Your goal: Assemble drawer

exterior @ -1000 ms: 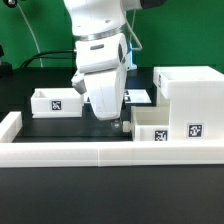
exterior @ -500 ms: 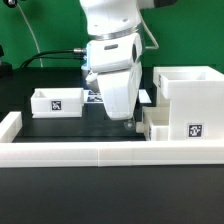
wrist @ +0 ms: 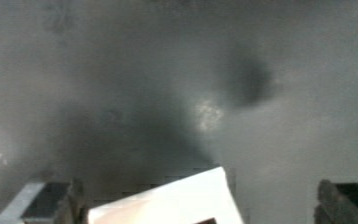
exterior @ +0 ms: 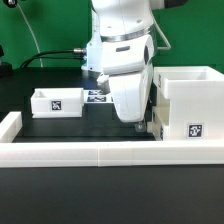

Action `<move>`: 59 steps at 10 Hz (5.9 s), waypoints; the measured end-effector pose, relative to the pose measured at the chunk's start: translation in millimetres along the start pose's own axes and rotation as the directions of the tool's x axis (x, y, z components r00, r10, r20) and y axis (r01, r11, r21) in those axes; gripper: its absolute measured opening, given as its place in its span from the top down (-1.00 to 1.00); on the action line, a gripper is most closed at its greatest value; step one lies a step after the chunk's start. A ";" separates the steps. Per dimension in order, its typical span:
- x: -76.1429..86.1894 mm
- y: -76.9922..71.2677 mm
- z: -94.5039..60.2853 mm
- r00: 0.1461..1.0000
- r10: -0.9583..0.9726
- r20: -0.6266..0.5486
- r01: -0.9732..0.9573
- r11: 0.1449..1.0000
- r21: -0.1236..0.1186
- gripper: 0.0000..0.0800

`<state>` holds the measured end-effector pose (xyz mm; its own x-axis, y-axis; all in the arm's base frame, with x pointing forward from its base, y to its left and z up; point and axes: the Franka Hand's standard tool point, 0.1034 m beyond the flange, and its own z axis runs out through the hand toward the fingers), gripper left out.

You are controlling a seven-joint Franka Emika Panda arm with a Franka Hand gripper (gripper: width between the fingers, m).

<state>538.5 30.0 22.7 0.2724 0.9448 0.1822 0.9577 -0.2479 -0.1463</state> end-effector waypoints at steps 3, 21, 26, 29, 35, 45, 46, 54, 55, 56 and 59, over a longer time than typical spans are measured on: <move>3.1 2.5 -1.9 0.999 0.044 0.001 -0.044 0.999 -0.005 -0.62; -106.2 -51.7 -59.0 0.948 0.316 0.035 -0.313 0.948 -0.064 -0.62; -148.3 -97.1 -47.4 0.709 0.705 -0.018 -0.699 0.699 -0.150 -0.62; -146.8 -95.4 -47.6 0.582 0.812 -0.047 -0.808 0.571 -0.141 -0.62; -147.9 -107.9 -18.1 0.322 0.942 -0.094 -0.941 0.307 -0.145 -0.62; -156.5 -106.7 4.6 0.367 0.920 -0.135 -0.922 0.341 -0.181 0.30; -156.5 -106.7 4.6 0.367 0.920 -0.135 -0.922 0.341 -0.181 0.30; -156.5 -106.4 4.4 0.367 0.920 -0.136 -0.922 0.342 -0.181 0.90; -156.5 -106.4 4.4 0.367 0.920 -0.136 -0.922 0.342 -0.181 0.90; -156.5 -106.3 4.4 0.367 0.920 -0.136 -0.922 0.342 -0.181 0.90; -131.9 -98.2 -13.0 0.432 0.894 -0.123 -0.895 0.407 -0.183 0.90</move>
Offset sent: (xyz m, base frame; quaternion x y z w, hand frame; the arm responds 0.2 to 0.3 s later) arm 0.0089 0.0119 0.0056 0.0011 -0.0062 -0.0072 1.0000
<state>409.8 -73.1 25.7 0.9848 0.1598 0.0675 0.1631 -0.9856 -0.0451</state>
